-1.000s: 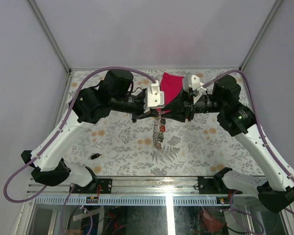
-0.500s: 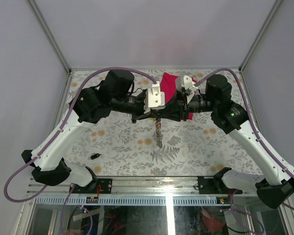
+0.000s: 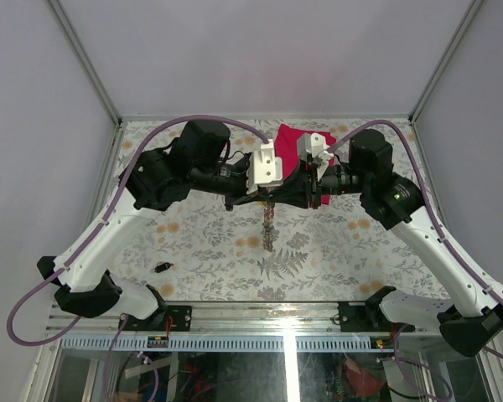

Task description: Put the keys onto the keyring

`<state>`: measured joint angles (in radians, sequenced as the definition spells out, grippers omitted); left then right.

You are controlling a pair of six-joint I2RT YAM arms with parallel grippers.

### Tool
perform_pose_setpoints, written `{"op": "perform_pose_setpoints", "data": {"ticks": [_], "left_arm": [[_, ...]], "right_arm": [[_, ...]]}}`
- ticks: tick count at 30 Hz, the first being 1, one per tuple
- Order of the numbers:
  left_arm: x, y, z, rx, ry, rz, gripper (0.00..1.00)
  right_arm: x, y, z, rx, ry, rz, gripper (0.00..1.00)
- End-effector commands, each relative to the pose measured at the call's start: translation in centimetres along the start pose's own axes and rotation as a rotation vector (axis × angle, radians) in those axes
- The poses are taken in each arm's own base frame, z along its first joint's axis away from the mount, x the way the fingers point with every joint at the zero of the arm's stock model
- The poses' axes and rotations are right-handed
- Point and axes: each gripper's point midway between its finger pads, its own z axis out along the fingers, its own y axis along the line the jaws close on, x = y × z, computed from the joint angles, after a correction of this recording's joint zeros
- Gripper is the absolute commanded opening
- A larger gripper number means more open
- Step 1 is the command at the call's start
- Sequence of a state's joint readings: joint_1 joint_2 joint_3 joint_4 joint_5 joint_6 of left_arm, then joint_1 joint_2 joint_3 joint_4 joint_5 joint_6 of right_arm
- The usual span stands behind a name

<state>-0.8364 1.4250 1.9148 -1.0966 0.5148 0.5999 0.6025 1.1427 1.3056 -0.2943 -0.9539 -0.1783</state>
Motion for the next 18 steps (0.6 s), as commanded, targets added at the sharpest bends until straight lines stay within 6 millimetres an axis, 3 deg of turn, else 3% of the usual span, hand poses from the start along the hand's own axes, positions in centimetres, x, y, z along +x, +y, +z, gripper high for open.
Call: {"op": "perform_pose_setpoints", "data": {"ticks": [1,3,4,8,14,18], "left_arm": [[-2.5,0.7,-0.7,-0.039,-0.078,0.055,0.0],[-2.5,0.7,-0.7,-0.038,-0.078,0.055,0.0],[-2.5,0.7,-0.7,-0.04,-0.077,0.055,0.0],[-2.7,0.7,-0.9,-0.044,-0.083,0.061,0.01],[-3.2,0.5,-1.4,-0.066,-0.133,0.07,0.23],[-3.5,0.3,-1.8,-0.078,-0.164,0.08,0.27]], "right_arm": [[-1.2,0.0,0.0,0.009,-0.02,-0.047,0.13],[-1.3,0.0,0.0,0.009,-0.028,-0.05,0.01],[-1.5,0.1,-0.1,0.009,-0.035,-0.055,0.0],[-2.2,0.4,-0.4,0.019,-0.059,-0.079,0.0],[-4.0,1.2,-1.2,0.024,-0.095,-0.122,0.0],[-5.2,1.9,-1.7,0.017,-0.113,-0.144,0.0]]}}
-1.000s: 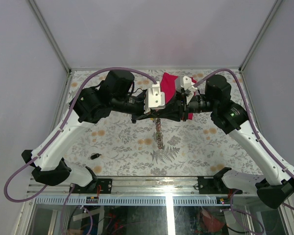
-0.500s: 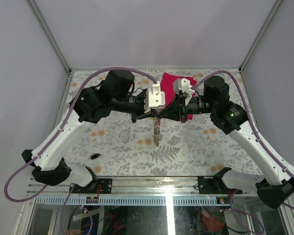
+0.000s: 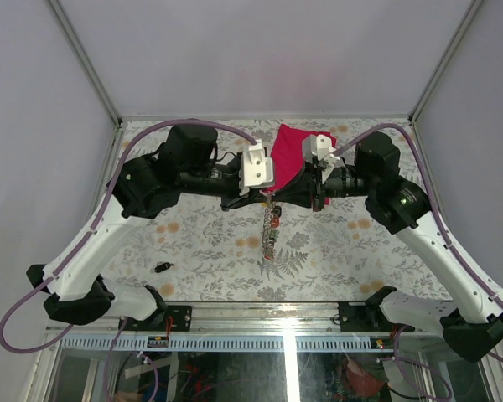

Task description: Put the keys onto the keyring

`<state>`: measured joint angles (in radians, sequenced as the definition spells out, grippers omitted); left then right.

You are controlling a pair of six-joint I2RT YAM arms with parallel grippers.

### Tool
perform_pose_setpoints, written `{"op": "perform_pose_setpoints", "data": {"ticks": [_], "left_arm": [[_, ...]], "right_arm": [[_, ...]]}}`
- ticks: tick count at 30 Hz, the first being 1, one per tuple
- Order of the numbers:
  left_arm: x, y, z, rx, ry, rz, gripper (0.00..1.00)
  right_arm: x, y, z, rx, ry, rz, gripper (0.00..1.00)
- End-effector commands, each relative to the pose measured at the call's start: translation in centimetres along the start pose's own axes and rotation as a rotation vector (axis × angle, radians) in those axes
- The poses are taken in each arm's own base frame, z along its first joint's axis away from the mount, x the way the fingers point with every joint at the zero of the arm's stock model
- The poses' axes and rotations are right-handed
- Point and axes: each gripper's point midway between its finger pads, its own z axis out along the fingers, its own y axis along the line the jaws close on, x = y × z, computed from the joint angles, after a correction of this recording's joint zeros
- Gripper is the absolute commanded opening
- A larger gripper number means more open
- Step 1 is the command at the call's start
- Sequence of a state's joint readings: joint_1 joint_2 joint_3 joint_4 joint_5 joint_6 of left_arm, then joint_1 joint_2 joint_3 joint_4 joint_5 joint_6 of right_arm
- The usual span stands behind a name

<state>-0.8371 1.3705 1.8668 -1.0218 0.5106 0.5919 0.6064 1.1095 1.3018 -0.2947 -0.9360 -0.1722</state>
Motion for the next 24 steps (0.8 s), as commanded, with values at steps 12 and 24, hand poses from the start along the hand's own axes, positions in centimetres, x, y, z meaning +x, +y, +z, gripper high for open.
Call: {"op": "perform_pose_setpoints", "data": {"ticks": [12,24], "left_arm": [[-2.1,-0.2,-0.5,-0.03,-0.118,0.027,0.3],[-1.8,-0.1,0.1,-0.026,-0.124,0.027,0.21]], "right_arm": [[-6.9,2.3,-2.0,0.007,-0.17,-0.162,0.0],[-7.8,2.5,-2.2,0.009,-0.21,-0.164,0.0]]}}
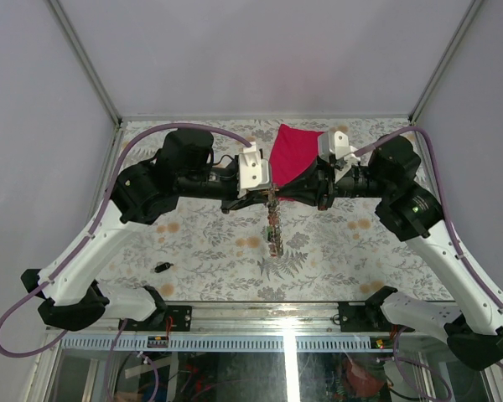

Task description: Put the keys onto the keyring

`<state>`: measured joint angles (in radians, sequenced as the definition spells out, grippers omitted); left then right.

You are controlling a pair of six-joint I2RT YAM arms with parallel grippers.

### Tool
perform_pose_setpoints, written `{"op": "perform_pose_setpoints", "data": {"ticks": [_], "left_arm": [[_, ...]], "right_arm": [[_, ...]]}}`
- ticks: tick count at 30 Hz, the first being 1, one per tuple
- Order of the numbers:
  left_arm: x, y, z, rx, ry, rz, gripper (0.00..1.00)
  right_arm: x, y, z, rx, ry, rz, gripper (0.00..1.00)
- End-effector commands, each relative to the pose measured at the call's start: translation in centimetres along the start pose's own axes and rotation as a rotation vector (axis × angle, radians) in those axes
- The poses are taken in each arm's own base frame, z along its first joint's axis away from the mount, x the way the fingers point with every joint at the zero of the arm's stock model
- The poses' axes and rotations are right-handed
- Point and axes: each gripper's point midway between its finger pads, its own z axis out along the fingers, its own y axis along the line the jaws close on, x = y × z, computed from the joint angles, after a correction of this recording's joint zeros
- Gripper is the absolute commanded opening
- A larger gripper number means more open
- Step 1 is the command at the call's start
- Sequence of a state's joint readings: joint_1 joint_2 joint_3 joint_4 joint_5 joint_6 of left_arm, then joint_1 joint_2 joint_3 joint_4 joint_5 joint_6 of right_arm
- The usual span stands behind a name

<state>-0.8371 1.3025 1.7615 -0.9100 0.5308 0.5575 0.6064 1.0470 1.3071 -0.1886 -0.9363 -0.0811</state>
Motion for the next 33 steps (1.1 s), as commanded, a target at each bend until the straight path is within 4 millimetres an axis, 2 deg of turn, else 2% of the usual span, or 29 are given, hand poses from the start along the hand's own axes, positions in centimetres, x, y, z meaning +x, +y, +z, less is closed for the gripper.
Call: {"op": "perform_pose_setpoints", "data": {"ticks": [1,5,6,17,26,33], "left_arm": [[-1.4,0.4,0.3,-0.013,-0.06,0.025,0.17],[-1.5,0.4,0.3,-0.013,-0.064,0.027,0.01],[-1.6,0.4,0.3,-0.013,-0.065,0.029,0.0],[-1.3,0.3,0.7,0.007,-0.063,0.02,0.0],[-2.0,0.2,1.0,0.022,-0.094,0.018,0.0],[-1.3,0.3,1.8,0.029,-0.076,0.005,0.0]], "right_arm": [[-4.3,1.1,-0.6,-0.01,-0.111,-0.113,0.0],[-4.5,1.2,-0.7,-0.006,-0.125,-0.114,0.0],[-4.6,1.2,-0.8,-0.002,-0.132,-0.115,0.0],[-6.9,1.1,-1.4,0.062,-0.269,-0.118,0.0],[-6.8,-0.9,-1.4,0.17,-0.306,-0.066,0.0],[-7.5,-1.6,-2.1,0.237,-0.364,-0.057,0.0]]}}
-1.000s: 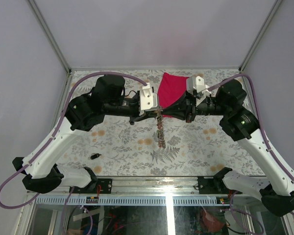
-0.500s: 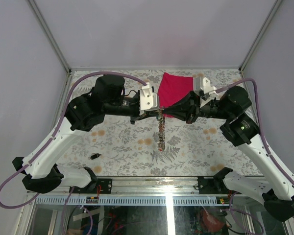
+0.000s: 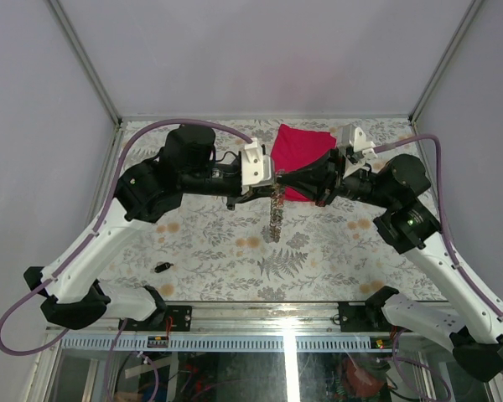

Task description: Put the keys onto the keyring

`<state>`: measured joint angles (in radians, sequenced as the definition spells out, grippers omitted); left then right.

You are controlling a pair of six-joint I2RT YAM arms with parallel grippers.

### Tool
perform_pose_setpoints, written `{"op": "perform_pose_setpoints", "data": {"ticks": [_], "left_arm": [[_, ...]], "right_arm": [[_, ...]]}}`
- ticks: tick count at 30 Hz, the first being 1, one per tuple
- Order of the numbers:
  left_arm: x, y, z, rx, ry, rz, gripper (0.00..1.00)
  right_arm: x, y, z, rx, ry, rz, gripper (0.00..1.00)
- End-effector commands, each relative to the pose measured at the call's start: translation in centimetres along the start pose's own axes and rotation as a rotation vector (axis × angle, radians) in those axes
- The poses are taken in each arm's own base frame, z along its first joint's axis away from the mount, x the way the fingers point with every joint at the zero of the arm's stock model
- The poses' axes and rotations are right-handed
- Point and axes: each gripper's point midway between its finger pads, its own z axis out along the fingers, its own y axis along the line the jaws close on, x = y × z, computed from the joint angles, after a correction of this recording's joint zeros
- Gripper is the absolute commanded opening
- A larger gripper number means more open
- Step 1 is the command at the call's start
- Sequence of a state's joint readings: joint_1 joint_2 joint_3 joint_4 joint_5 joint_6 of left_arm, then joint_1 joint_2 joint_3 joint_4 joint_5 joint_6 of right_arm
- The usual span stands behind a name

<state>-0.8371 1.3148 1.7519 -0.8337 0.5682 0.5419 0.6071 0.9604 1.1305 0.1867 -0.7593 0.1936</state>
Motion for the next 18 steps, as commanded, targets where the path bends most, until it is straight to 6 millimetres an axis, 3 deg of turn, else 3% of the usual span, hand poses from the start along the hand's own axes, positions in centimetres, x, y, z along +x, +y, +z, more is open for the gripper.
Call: {"op": "perform_pose_setpoints", "data": {"ticks": [1,13,18], "left_arm": [[0.1,0.0,1.0,0.013,-0.013,-0.011,0.0],[1.3,1.7,1.4,-0.087,0.006,-0.014,0.0],[0.5,2.3,0.9,-0.133,-0.033,-0.001,0.17]], "right_arm": [[-5.6,0.2,-0.7,0.061,-0.187,-0.105,0.0],[-6.9,1.5,-0.9,0.011,-0.247,-0.085,0.0],[-7.1,1.4,-1.1,0.023,-0.255,-0.087,0.0]]}}
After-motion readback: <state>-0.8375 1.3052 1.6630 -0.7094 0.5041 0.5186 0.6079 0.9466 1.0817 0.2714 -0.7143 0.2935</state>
